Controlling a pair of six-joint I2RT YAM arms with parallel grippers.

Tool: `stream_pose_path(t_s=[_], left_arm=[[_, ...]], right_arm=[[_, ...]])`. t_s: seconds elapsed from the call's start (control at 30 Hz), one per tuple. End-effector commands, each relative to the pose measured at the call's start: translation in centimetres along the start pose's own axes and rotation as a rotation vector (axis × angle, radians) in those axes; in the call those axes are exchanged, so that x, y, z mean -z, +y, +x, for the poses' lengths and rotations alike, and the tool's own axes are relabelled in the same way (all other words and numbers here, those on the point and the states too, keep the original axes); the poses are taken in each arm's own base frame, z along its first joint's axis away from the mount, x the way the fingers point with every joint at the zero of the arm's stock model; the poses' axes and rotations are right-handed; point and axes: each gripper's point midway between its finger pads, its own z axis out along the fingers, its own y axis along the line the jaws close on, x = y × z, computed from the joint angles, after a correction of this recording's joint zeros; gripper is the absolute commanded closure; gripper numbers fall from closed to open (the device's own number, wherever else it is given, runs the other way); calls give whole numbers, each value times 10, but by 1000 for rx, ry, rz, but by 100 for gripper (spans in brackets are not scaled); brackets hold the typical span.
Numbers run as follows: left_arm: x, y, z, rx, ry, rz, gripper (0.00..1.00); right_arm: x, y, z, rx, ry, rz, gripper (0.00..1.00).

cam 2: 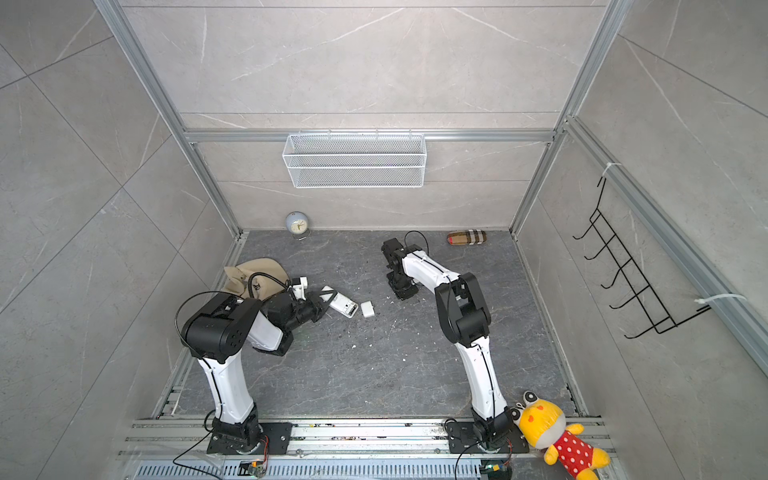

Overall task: Load the batteries into the remote control
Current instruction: 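Lower the right gripper and grasp the black-and-gold battery upright, then lift the black-and-gold battery off the table with the right gripper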

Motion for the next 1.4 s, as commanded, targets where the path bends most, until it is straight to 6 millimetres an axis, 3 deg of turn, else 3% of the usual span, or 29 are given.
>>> stream_pose_path(t_s=[0.0,0.2,0.33,0.43,0.53,0.8,0.9,1.1,1.37], left_arm=[[0,-35,-12,-72,-20,106,100],[0,-35,-12,-70,-17,108,100],[0,-36,-11,-65,-13,110,100],[0,-38,-11,-68,-11,115,100],[0,-39,-12,-64,-12,117,100],[-2,-35,-11,-54,-5,112,100],[-1,-40,-11,-65,-6,121,100],[1,-43,-11,-78,-11,125,100],[-1,-41,-9,-67,-2,123,100]], right_arm=[[-7,-8,-3,3,-1,63,67],[-16,-11,1,40,25,84,82],[-21,-14,3,118,36,84,87],[-28,-3,11,318,96,37,98],[-34,-7,25,561,196,34,100],[-25,-68,20,957,201,228,97],[-22,-78,20,1044,180,270,96],[-19,-76,22,1170,97,305,91],[-11,-66,33,1192,17,226,70]])
